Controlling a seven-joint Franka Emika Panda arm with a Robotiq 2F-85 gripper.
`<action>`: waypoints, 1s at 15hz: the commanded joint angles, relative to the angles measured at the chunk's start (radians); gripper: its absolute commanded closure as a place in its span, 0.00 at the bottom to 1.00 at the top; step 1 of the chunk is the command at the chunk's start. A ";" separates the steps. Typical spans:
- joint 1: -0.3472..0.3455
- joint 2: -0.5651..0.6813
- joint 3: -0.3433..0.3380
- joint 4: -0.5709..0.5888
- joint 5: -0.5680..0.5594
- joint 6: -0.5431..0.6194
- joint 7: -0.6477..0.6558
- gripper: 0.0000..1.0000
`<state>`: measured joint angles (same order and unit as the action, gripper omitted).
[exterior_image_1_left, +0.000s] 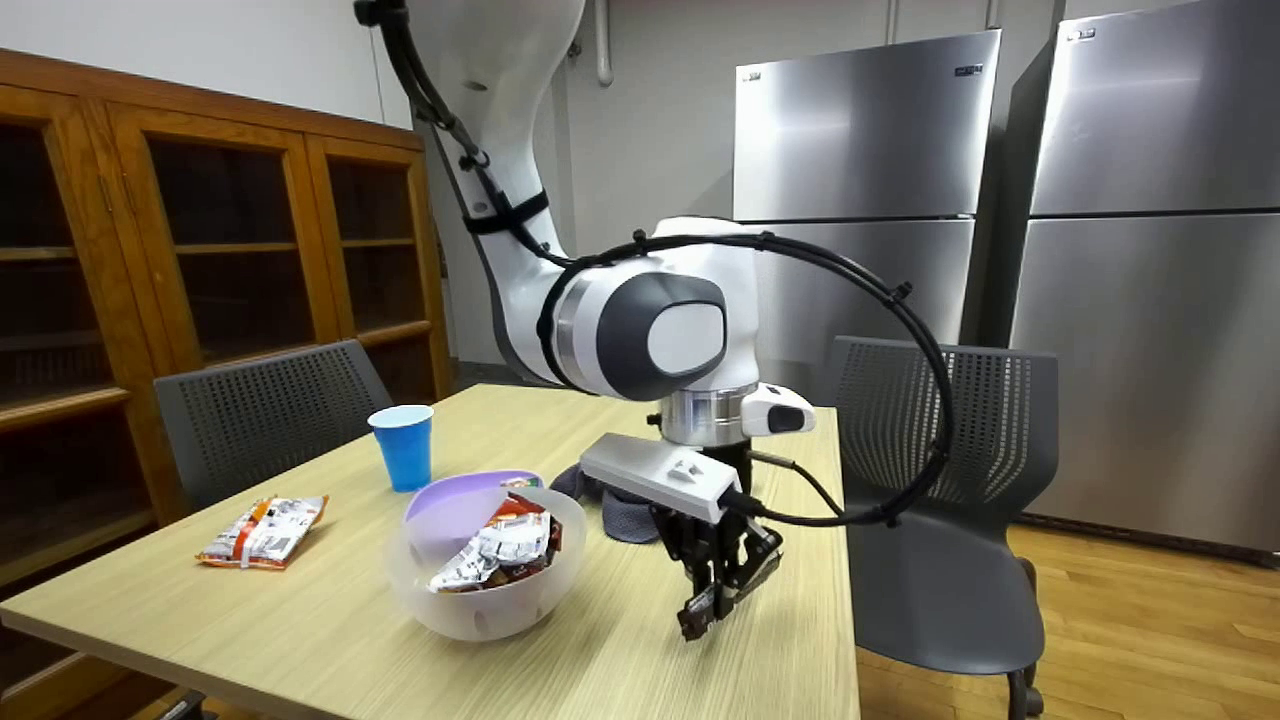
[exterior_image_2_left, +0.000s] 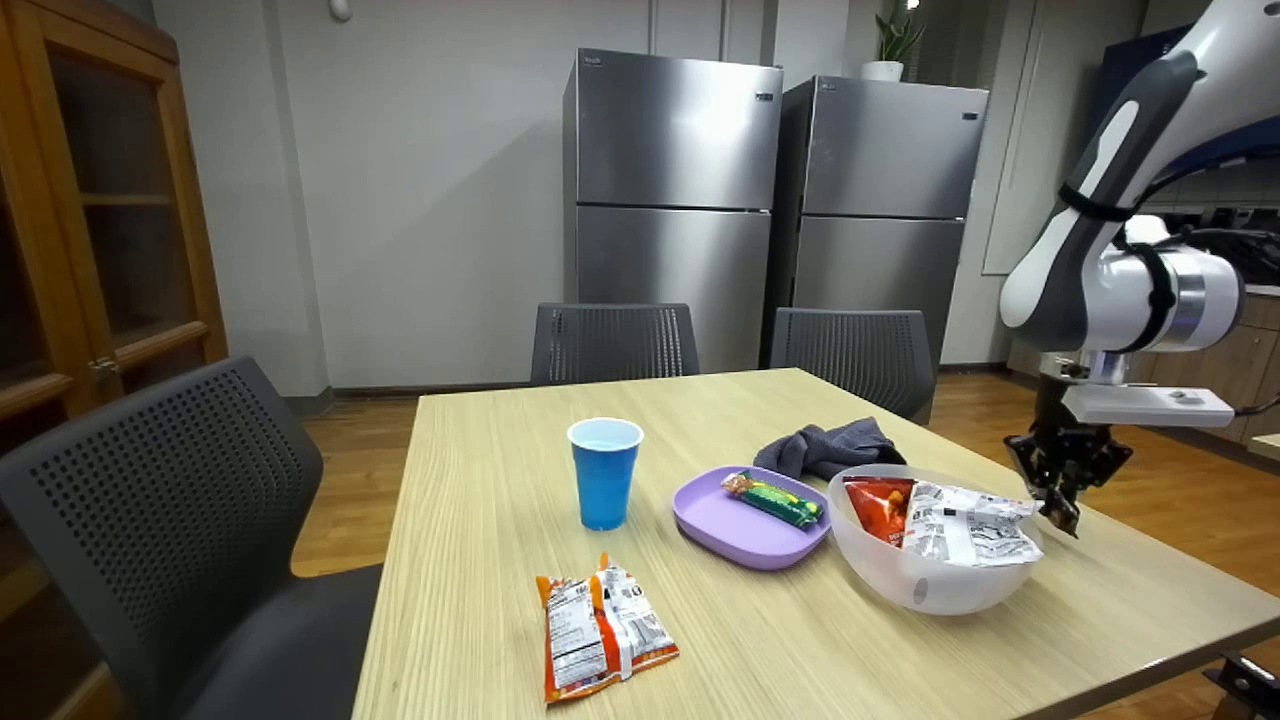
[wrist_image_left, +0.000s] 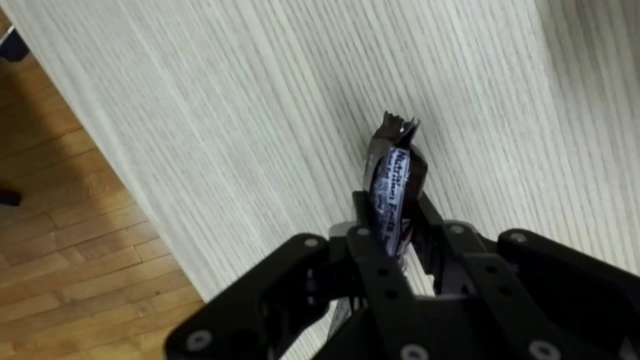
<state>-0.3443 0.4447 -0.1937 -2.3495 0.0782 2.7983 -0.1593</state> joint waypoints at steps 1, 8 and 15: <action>-0.011 -0.107 0.037 -0.072 -0.022 0.030 -0.081 0.94; -0.019 -0.190 0.124 -0.066 0.008 -0.029 -0.246 0.94; 0.013 -0.209 0.171 -0.005 -0.001 -0.154 -0.402 0.94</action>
<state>-0.3405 0.2639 -0.0371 -2.3749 0.0738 2.7094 -0.4881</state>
